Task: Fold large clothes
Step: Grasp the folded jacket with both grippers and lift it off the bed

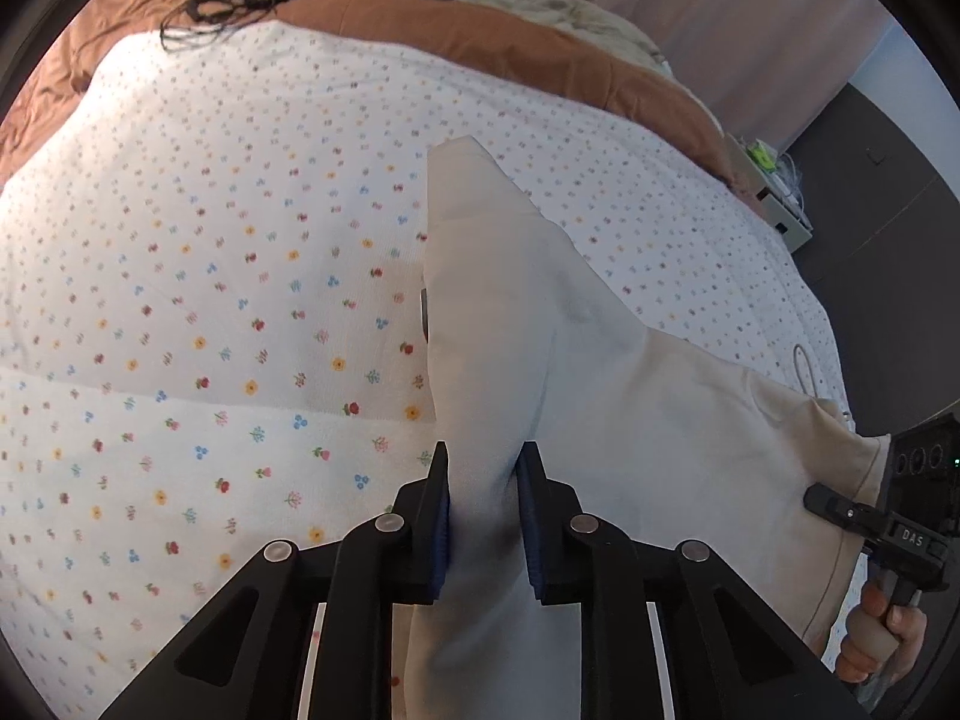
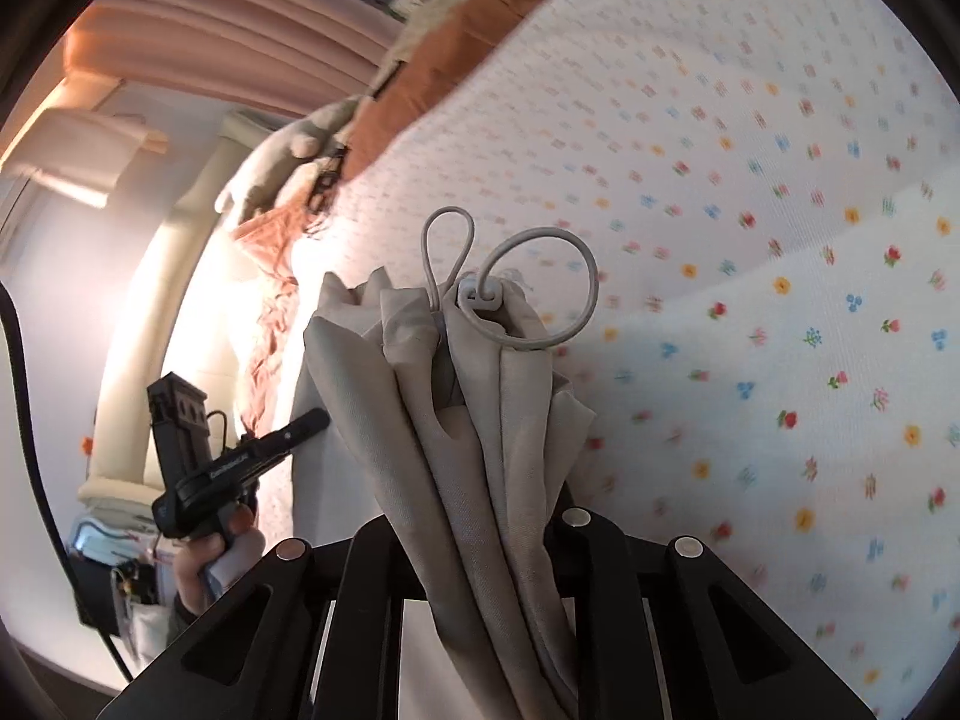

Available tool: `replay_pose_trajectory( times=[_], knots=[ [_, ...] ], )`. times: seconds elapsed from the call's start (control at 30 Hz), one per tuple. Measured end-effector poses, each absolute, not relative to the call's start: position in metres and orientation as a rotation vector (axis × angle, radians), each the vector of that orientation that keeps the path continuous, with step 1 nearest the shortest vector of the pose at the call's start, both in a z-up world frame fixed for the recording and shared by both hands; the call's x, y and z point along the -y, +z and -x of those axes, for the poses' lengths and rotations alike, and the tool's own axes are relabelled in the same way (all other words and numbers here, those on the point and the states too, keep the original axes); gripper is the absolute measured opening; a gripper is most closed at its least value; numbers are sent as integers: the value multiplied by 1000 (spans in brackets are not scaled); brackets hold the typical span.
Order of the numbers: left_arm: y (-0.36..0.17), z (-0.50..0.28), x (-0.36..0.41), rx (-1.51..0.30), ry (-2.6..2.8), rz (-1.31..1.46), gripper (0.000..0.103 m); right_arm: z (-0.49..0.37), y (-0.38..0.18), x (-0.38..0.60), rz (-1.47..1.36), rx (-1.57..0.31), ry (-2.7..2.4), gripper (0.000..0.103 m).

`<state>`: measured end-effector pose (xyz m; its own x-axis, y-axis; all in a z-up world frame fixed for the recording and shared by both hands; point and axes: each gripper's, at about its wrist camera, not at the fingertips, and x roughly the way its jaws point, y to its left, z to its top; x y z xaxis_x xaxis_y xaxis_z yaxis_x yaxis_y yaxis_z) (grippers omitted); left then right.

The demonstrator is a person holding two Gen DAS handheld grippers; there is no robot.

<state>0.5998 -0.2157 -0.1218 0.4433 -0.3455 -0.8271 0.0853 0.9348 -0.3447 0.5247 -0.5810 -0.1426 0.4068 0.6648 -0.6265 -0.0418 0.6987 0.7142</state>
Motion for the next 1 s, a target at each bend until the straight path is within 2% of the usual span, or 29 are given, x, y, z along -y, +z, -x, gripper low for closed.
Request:
replay_pose_trajectory(
  times=[0.43,1.0],
  knots=[
    [-34,-531,187,-915,-285,315,18,-439,-34,537,-603,-867,559,15],
    [66,-462,103,-721,-260,385,16,-376,69,455,-517,-720,675,15]
  ],
)
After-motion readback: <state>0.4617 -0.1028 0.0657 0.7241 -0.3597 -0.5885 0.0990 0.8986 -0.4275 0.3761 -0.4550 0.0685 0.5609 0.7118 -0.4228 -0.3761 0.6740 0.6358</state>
